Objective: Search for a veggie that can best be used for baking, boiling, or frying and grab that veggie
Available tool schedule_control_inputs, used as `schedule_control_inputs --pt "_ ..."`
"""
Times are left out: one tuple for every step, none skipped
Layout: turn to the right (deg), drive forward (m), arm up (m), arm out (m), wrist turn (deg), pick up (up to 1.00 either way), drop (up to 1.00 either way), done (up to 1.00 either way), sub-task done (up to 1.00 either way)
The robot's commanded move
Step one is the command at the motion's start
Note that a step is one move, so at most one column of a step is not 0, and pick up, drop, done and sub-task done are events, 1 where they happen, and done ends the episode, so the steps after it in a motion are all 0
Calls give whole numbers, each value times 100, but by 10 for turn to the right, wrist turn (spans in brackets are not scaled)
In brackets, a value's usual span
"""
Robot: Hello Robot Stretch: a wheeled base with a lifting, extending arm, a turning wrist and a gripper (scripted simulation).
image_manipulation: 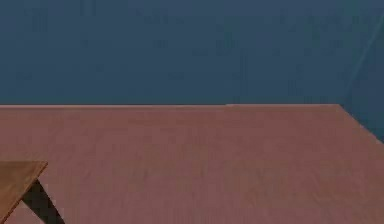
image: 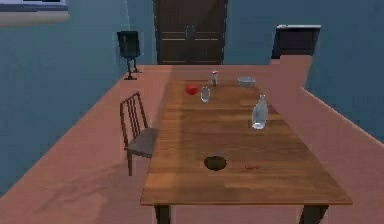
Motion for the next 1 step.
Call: schedule_control_inputs --pt "-450 0 0 0 0 0 0 0 0"
